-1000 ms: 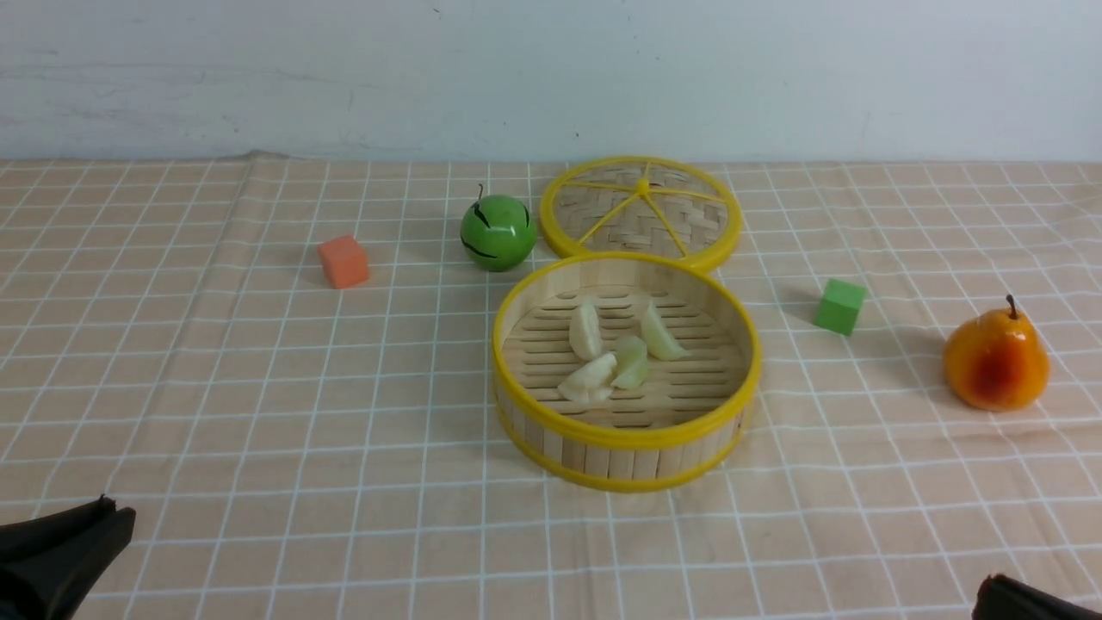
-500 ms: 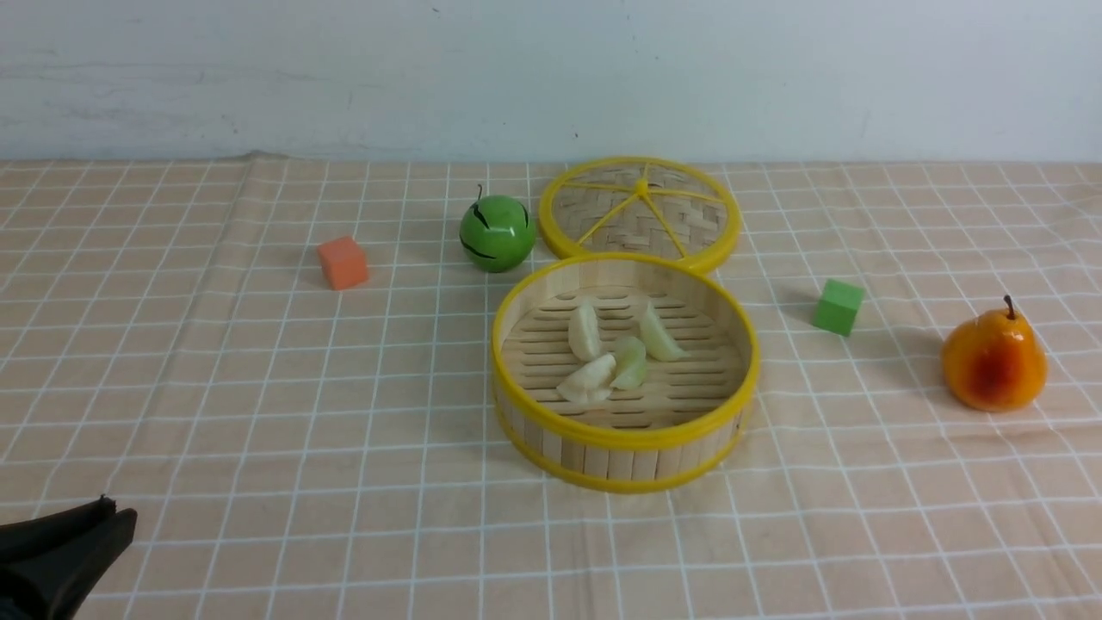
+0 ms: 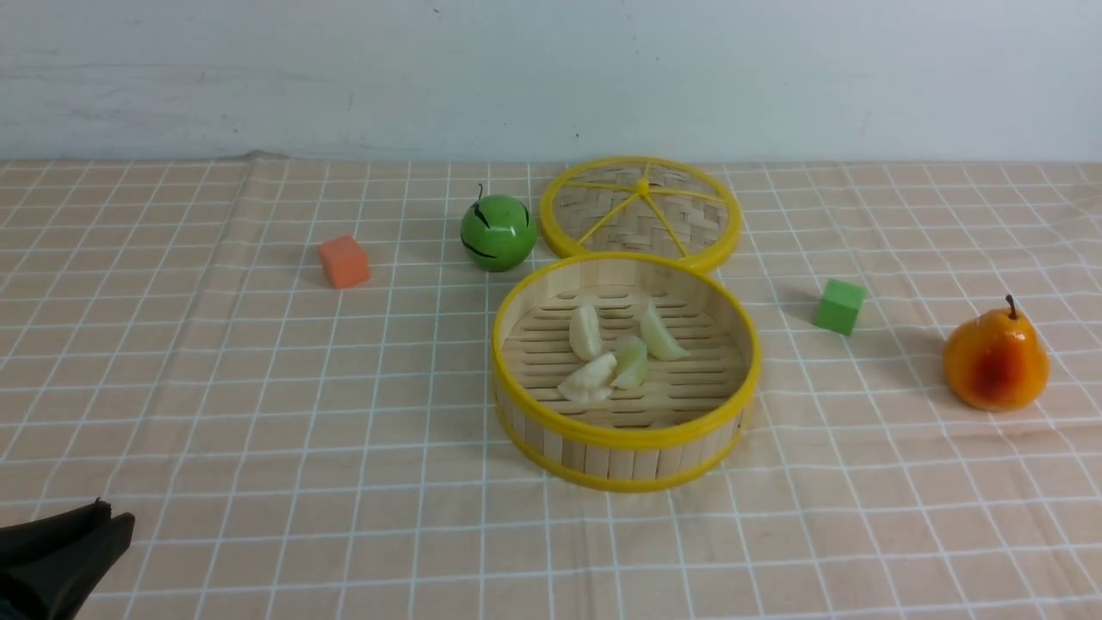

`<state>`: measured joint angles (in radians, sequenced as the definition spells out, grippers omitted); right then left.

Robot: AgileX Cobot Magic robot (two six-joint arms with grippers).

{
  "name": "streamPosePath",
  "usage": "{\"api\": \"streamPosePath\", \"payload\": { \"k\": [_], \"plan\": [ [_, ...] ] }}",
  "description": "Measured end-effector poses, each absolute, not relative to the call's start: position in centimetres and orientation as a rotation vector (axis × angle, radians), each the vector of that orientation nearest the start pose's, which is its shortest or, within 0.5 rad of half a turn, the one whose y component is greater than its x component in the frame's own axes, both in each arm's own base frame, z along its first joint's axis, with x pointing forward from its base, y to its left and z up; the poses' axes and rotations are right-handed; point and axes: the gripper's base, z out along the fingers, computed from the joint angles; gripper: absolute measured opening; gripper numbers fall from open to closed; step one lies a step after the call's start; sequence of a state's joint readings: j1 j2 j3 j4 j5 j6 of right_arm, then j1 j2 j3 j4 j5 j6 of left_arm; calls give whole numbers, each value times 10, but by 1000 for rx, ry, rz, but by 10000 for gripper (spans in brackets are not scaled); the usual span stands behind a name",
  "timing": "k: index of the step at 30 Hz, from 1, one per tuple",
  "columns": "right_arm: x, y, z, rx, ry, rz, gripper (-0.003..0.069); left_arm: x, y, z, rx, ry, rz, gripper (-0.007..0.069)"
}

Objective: Put the dumplings into the steamer on the table with the brown tablecloth.

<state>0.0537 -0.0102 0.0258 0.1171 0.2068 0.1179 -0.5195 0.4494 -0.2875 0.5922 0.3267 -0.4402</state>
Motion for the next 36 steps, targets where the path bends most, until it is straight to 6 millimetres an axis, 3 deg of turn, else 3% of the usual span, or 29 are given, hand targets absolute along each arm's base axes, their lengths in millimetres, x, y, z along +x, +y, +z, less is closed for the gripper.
{"api": "streamPosePath", "payload": {
  "k": [8, 36],
  "plan": [
    [51, 9, 173, 173, 1887, 310, -3, 93, -35, 253, 492, 1851, -91, 78],
    [51, 9, 173, 174, 1895, 333, 5, 93, -34, 253, 492, 1851, -91, 89]
  ]
}}
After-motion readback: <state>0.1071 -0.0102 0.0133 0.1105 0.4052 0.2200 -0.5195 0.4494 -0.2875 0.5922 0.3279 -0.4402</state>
